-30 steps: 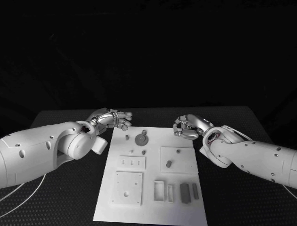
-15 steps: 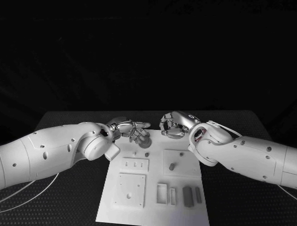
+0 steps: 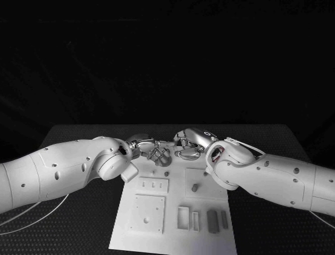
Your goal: Assemble the parts on the task board
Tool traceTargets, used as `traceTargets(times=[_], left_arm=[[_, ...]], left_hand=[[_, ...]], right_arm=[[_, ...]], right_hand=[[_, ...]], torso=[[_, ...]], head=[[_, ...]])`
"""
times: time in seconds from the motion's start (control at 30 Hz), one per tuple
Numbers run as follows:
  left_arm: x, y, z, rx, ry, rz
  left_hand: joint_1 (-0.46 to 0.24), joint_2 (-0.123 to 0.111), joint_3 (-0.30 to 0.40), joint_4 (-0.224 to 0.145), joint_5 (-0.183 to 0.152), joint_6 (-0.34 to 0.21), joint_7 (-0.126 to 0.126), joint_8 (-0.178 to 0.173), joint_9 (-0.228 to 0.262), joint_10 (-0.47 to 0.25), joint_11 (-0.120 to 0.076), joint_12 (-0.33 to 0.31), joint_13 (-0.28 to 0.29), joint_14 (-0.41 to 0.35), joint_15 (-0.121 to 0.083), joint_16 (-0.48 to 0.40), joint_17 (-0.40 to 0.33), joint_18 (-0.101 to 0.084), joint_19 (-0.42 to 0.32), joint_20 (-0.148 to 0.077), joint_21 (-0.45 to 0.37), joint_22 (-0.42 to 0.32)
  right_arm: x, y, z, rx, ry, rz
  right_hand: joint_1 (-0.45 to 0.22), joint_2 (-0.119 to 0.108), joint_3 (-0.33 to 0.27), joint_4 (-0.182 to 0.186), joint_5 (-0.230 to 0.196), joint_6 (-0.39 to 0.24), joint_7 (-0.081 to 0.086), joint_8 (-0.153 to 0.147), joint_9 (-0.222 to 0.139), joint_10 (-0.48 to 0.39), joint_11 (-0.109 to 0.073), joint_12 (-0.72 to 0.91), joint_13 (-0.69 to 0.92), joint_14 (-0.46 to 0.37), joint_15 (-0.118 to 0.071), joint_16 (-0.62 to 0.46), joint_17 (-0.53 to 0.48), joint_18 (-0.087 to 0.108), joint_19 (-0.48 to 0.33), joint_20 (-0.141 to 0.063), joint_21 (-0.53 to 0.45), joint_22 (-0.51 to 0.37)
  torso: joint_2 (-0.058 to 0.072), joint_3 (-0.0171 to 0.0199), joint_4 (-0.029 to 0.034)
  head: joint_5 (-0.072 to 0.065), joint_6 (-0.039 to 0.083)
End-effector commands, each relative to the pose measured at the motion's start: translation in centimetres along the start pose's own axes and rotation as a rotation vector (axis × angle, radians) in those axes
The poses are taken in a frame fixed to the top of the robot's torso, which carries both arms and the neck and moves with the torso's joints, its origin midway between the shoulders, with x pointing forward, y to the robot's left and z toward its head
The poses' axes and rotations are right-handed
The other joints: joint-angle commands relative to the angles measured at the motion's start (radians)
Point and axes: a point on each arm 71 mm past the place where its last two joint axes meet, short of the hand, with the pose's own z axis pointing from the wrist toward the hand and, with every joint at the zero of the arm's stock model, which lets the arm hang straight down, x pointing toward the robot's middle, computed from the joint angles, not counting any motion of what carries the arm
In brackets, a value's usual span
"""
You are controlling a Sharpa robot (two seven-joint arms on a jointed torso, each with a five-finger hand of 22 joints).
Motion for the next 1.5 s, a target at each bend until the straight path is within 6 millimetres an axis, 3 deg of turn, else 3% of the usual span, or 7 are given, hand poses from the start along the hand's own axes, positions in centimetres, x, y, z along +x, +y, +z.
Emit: traceTargets(times=[0.03,0.37,0.9,1.3,1.5], left_arm=[[0.2,-0.2,0.1,0.002,0.013,0.017],[0.5,-0.4,0.5,-0.004,0.018,0.021],[0.8,-0.4,0.6,-0.019,0.037,0.038],[0.7,-0.3,0.5,-0.02,0.038,0.037],[0.5,-0.2,0.4,-0.022,0.034,0.033]], left_hand=[[0.004,0.011,-0.003,0.003,-0.004,0.01,0.001,0.004,0.002,0.009,0.0,0.006,0.002,0.007,-0.001,0.003,0.002,0.01,0.001,-0.009,0.004,-0.001],[0.02,0.028,-0.009,-0.012,-0.004,0.014,0.0,0.002,0.001,0.012,-0.001,0.005,0.003,0.006,-0.001,0.004,0.005,0.009,-0.001,-0.009,0.007,-0.001],[0.082,0.071,-0.013,-0.097,-0.001,0.032,-0.005,-0.004,-0.001,0.023,-0.005,0.003,0.007,0.011,-0.003,0.005,0.012,0.004,-0.001,-0.011,0.014,-0.004],[0.137,0.147,0.02,-0.18,0.019,0.062,-0.013,-0.006,-0.002,0.047,-0.014,0.007,0.015,0.022,-0.008,0.015,0.021,-0.005,0.001,-0.015,0.021,-0.011],[0.139,0.159,0.026,-0.198,0.029,0.07,-0.015,-0.007,-0.002,0.052,-0.016,0.008,0.018,0.024,-0.009,0.019,0.023,-0.008,0.001,-0.016,0.023,-0.012]], right_arm=[[0.4,0.8,0.0,-0.02,0.03,-0.02],[0.7,1.8,0.0,-0.042,0.036,-0.013],[1.2,2.6,0.2,-0.057,0.054,-0.013],[1.4,1.9,0.3,-0.037,0.067,-0.024],[1.5,1.8,0.4,-0.034,0.07,-0.027]], right_hand=[[-0.002,-0.002,0.005,0.001,0.003,0.191,-0.025,-0.001,0.041,-0.01,0.0,-0.006,-0.001,0.002,-0.006,-0.006,0.0,0.039,0.004,-0.003,0.004,0.014],[-0.002,-0.003,0.006,0.001,0.003,0.191,-0.024,-0.003,0.043,-0.012,0.0,-0.008,-0.003,0.002,-0.006,-0.007,0.0,0.039,0.005,-0.003,0.004,0.013],[-0.002,-0.004,0.008,0.001,0.004,0.191,-0.024,-0.004,0.045,-0.013,0.0,-0.009,-0.005,0.003,-0.006,-0.007,0.0,0.039,0.005,-0.003,0.004,0.013],[-0.002,-0.005,0.009,0.001,0.005,0.191,-0.024,-0.005,0.047,-0.013,0.0,-0.009,-0.005,0.003,-0.006,-0.007,0.0,0.039,0.005,-0.002,0.004,0.013],[-0.002,-0.005,0.01,0.001,0.007,0.192,-0.024,-0.006,0.048,-0.013,0.0,-0.01,-0.006,0.003,-0.006,-0.007,0.0,0.039,0.005,-0.002,0.004,0.013]], torso=[[0.001,0.0004,-0.0014],[0.0,-0.0002,0.0008],[0.0,-0.0001,0.0012],[-0.001,-0.0002,0.0005],[0.0,-0.0001,0.001]], head=[[0.0,-0.001],[-0.004,-0.004],[-0.007,-0.008],[-0.008,-0.011],[-0.009,-0.012]])
